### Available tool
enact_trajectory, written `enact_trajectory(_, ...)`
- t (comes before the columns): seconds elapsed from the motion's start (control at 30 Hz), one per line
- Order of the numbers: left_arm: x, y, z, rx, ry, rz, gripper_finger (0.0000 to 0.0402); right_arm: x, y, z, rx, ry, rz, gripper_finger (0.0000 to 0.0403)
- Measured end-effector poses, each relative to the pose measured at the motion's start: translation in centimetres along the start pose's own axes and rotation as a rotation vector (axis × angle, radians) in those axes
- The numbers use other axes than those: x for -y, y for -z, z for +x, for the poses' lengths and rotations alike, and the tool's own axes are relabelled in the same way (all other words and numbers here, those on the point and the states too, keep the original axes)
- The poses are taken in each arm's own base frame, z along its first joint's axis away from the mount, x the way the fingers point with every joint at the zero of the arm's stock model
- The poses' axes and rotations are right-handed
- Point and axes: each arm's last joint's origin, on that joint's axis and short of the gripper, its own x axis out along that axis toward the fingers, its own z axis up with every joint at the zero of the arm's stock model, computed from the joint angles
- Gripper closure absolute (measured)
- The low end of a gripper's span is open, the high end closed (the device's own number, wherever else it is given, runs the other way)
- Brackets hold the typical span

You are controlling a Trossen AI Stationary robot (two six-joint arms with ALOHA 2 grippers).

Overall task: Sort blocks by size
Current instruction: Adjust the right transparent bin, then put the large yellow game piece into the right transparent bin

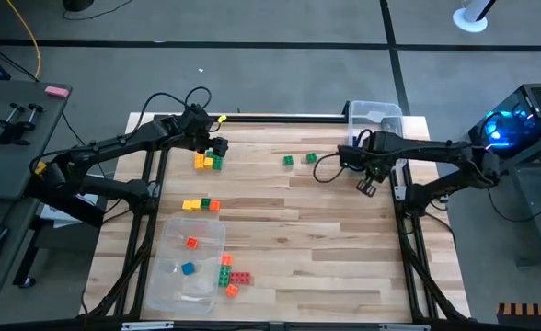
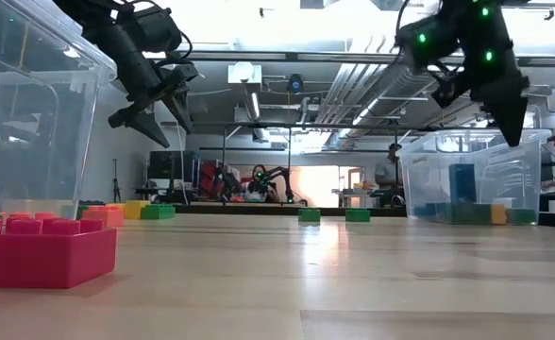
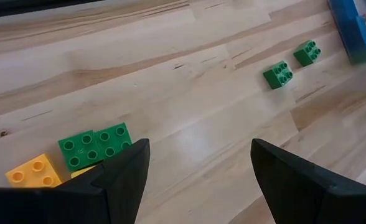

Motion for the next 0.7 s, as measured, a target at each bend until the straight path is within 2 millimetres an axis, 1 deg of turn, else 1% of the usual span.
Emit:
enact_trajectory(0.07, 0.0, 0.0, 0.0, -0.010, 0.015, 0.003, 0.0135, -0.4, 0.1, -1.3, 0.028, -0.150, -0.131, 0.0403)
enact_trajectory(0.1, 0.1, 0.1, 0.0, -0.022, 0.032, 0.011, 0.0135, -0.6, 0.2, -2.2, 0.069, -0.239, -0.211, 0.0403)
enact_trajectory(0.17, 0.2, 0.1, 0.0, -0.045, 0.069, 0.047, 0.0135, -1.0, -0.2, -4.0, 0.213, -0.366, -0.349, 0.0403)
enact_trajectory(0.2, 0.3, 0.2, 0.0, -0.059, 0.092, 0.074, 0.0135, -1.2, -0.8, -4.9, 0.314, -0.398, -0.388, 0.0403)
enact_trajectory(0.27, 0.4, 0.4, 0.0, -0.094, 0.146, 0.153, 0.0135, -1.2, -2.4, -6.4, 0.517, -0.410, -0.388, 0.0403)
enact_trajectory(0.33, 0.3, 0.7, -0.1, -0.122, 0.153, 0.297, 0.0135, -1.0, -4.3, -7.7, 0.696, -0.424, -0.341, 0.0403)
enact_trajectory(0.4, 0.2, 1.2, 0.0, -0.141, 0.099, 0.463, 0.0135, -0.8, -6.2, -8.3, 0.806, -0.448, -0.279, 0.0403)
enact_trajectory(0.43, 0.1, 1.2, 0.3, -0.145, 0.072, 0.515, 0.0135, -0.6, -7.0, -8.4, 0.830, -0.466, -0.249, 0.0403)
enact_trajectory(0.47, 0.0, 1.3, 0.6, -0.157, 0.049, 0.517, 0.0135, -0.4, -7.7, -8.4, 0.840, -0.483, -0.235, 0.0403)
enact_trajectory(0.5, -0.4, 1.3, 1.0, -0.180, 0.011, 0.457, 0.0135, -0.2, -8.3, -8.3, 0.840, -0.495, -0.227, 0.0403)
enact_trajectory(0.6, -1.8, 1.0, 2.3, -0.278, -0.113, 0.121, 0.0135, 0.4, -9.7, -7.4, 0.801, -0.496, -0.200, 0.0403)
enact_trajectory(0.63, -2.1, 1.0, 2.6, -0.311, -0.133, 0.053, 0.0135, 0.6, -10.1, -7.1, 0.783, -0.494, -0.188, 0.0403)
enact_trajectory(0.7, -2.1, 0.8, 3.0, -0.348, -0.153, -0.032, 0.0135, 0.9, -10.7, -6.4, 0.761, -0.488, -0.171, 0.0403)
